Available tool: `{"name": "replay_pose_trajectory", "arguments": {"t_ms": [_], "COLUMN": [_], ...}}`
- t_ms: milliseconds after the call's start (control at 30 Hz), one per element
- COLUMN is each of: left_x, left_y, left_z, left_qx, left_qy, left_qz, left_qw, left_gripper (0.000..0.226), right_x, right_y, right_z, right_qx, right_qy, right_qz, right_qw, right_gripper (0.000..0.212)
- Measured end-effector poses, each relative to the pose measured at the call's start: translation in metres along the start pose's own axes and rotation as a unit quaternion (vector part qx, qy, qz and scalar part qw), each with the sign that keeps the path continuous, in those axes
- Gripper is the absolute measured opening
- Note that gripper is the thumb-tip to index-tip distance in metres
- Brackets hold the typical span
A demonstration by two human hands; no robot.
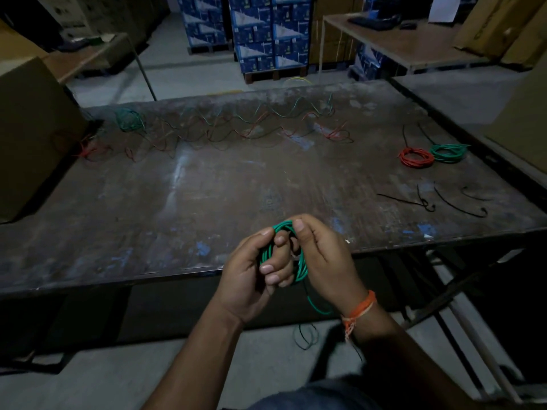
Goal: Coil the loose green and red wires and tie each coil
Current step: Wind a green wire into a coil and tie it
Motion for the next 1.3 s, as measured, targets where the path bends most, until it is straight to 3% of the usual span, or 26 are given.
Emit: {"name": "replay_pose_trajectory", "arguments": {"t_ms": [167,400,633,733,867,1000,1100,1167,1300], "left_x": [-0.020,-0.041,-0.049,-0.047,-0.044,-0.042,-0.041,-0.039,-0.024], "left_y": [0.007,0.037,0.055,0.060,0.058,0.050,0.038,0.027,-0.002], "left_z": [0.013,0.029,0.040,0.044,0.043,0.041,0.041,0.039,0.027], "left_qx": [-0.030,-0.045,0.052,0.014,0.007,-0.001,-0.021,-0.026,0.015], "left_qy": [0.018,0.012,0.013,-0.022,0.001,0.004,0.024,0.050,0.088], "left_qz": [-0.039,-0.032,-0.001,0.000,-0.001,-0.006,0.006,0.025,0.060], "left_qw": [0.999,0.998,0.999,1.000,1.000,1.000,0.999,0.998,0.994], "left_gripper": [0.022,0.022,0.019,0.023,0.025,0.027,0.031,0.033,0.024], "right_x": [0.007,0.024,0.037,0.039,0.031,0.019,0.012,0.004,-0.016], "right_y": [-0.007,-0.009,0.001,0.009,0.012,0.013,0.012,0.010,0.004], "right_z": [-0.024,-0.050,-0.072,-0.076,-0.077,-0.079,-0.070,-0.061,-0.028], "right_qx": [0.046,0.074,0.060,0.057,0.038,-0.009,-0.064,-0.065,-0.035], "right_qy": [-0.035,0.061,0.094,0.059,-0.101,-0.260,-0.417,-0.494,-0.567], "right_qz": [-0.014,0.045,0.026,0.019,-0.069,-0.132,-0.179,-0.207,-0.255], "right_qw": [0.998,0.994,0.993,0.996,0.992,0.956,0.889,0.842,0.783], "right_gripper": [0.027,0.029,0.025,0.023,0.032,0.032,0.028,0.027,0.032]}}
Point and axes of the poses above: each hand's wrist, its own y-axis away from the middle knuckle, its own z-axis out of the back of the hand, x = y × z, the point moved 5 cm from there along -y, towards the middle knuckle, and after that the axes turned 11 degrees about z, right-handed, at the moved point
